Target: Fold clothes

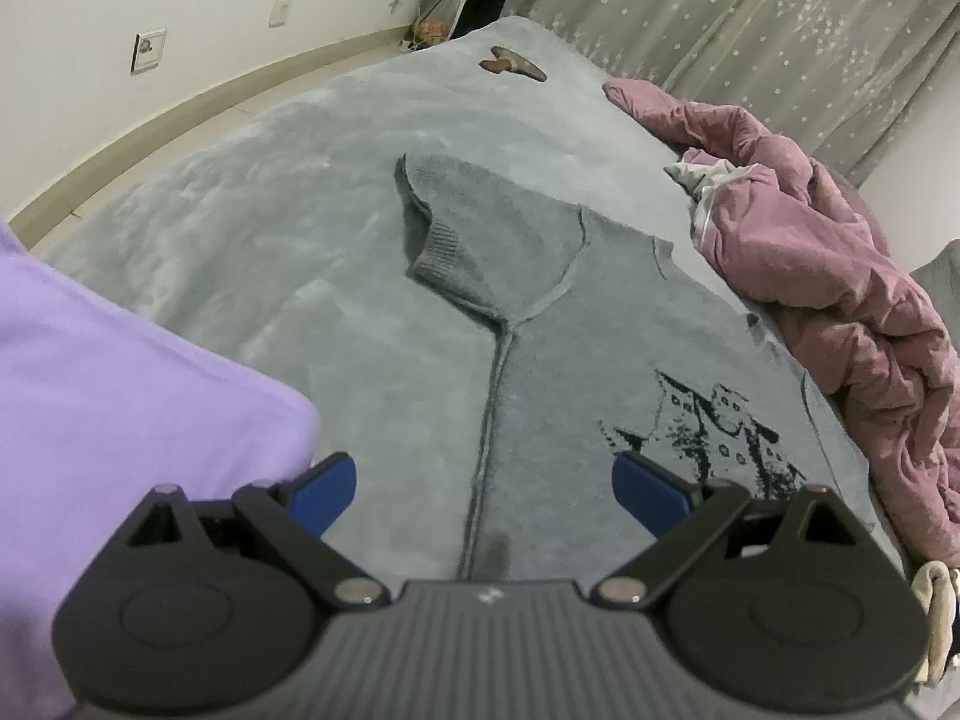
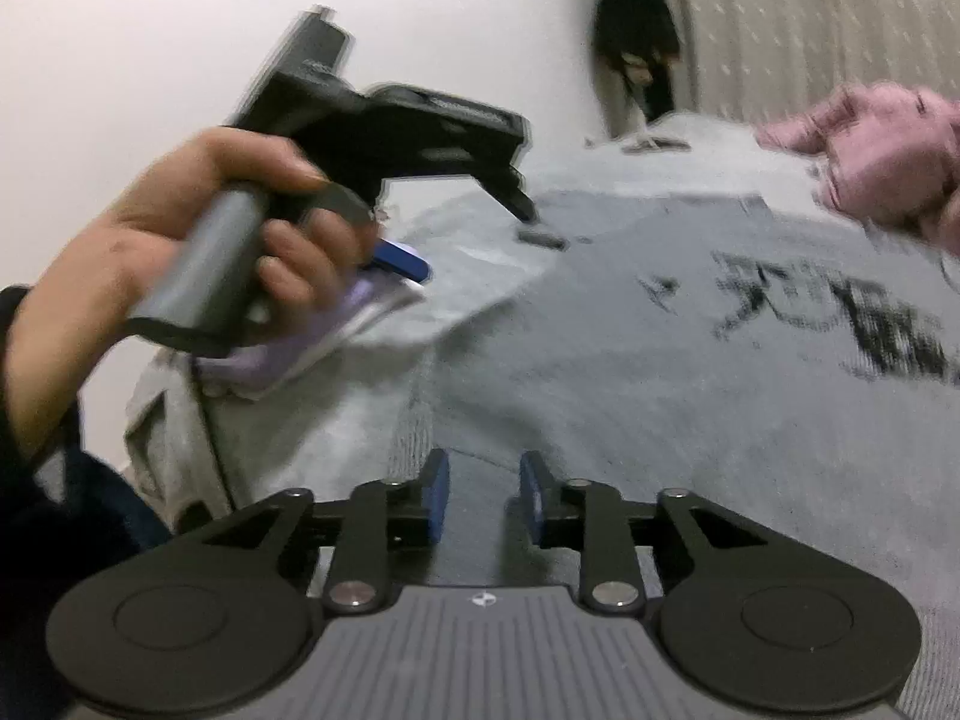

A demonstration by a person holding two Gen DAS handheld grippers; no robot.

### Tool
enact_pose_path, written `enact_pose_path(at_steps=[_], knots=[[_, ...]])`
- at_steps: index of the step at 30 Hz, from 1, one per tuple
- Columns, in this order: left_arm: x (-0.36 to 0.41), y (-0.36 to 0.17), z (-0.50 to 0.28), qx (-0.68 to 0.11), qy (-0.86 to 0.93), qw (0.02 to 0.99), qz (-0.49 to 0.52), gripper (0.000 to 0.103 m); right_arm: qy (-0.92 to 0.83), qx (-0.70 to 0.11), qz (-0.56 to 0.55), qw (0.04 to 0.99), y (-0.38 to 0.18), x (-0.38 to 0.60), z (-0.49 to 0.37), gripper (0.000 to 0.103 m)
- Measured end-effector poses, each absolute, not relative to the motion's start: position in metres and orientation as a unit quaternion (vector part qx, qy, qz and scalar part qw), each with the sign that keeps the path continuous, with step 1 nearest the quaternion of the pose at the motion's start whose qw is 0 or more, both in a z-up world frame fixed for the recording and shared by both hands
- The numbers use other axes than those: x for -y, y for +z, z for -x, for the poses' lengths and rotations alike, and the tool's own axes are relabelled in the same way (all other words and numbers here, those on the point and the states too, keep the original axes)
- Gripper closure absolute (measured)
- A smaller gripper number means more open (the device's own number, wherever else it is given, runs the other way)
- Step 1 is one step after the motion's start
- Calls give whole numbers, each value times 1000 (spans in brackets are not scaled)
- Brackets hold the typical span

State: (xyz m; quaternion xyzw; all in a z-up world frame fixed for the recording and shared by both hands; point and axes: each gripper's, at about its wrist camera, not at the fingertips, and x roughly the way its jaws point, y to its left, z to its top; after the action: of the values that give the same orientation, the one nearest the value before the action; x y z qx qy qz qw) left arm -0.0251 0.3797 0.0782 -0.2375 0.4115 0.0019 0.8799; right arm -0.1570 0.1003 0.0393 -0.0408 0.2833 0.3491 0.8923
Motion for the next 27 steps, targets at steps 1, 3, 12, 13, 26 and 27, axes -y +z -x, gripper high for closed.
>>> enact_pose_path(at_steps=[1, 3, 12, 13, 26, 27], knots=[[-380, 79, 25, -411, 2, 880, 237, 7, 355, -275, 47, 892, 41, -103, 161, 74], [-380, 79, 23, -411, 2, 880, 238, 7, 368, -258, 62, 891, 44, -107, 170, 74], [-385, 79, 20, -408, 4, 878, 249, 7, 432, -244, 130, 858, 32, -139, 187, 74], [-384, 79, 21, -409, 2, 879, 247, 7, 427, -248, 139, 858, 29, -141, 185, 74], [-387, 78, 20, -407, 8, 880, 245, 19, 437, -341, -85, 828, 21, -110, 143, 96], [-388, 78, 19, -408, 10, 879, 246, 20, 440, -344, -98, 824, 20, -110, 142, 96]])
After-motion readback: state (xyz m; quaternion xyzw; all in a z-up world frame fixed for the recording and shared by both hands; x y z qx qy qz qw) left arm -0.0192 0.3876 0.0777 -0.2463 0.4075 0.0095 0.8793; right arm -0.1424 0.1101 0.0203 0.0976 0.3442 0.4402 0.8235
